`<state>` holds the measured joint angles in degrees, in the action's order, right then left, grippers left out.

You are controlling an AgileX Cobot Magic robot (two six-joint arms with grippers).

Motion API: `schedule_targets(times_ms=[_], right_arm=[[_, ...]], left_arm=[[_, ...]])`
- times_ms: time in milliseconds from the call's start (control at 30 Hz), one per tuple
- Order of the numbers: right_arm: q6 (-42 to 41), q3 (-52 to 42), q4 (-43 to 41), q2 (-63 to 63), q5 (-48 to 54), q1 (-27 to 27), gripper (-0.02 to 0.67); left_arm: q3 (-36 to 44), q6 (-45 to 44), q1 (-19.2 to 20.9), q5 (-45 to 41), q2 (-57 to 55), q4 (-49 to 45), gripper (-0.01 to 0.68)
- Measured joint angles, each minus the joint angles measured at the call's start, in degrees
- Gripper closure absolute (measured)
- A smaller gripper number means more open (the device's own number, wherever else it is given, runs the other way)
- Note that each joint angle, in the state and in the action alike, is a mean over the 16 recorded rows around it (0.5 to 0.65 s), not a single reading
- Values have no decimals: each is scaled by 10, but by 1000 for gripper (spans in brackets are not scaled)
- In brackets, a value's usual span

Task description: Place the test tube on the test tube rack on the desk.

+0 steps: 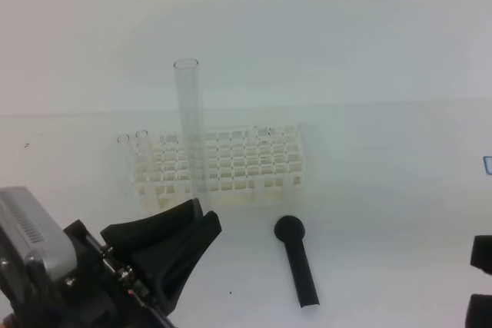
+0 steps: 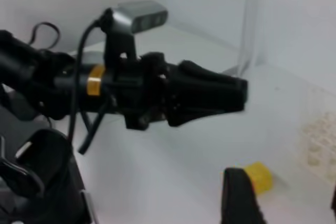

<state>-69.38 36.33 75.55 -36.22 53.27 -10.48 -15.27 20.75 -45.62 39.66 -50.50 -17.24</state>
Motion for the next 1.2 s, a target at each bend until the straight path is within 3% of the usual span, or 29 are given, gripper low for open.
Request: schedule_targets(times_ms=[200,467,967,1200], right_arm=[[-51,34,48,-54,13,-17,266],[-118,100,119,-150,24,-41,245],[-222,194,186,-321,-65,-210,209],[-242,231,203,-383,-99,-253,192]], left_arm=[[0,4,0,18,-1,-7,565],[0,4,0,36,-1,-7,578],[0,4,0,38,-1,-7,592],[0,4,0,37,-1,-7,578]])
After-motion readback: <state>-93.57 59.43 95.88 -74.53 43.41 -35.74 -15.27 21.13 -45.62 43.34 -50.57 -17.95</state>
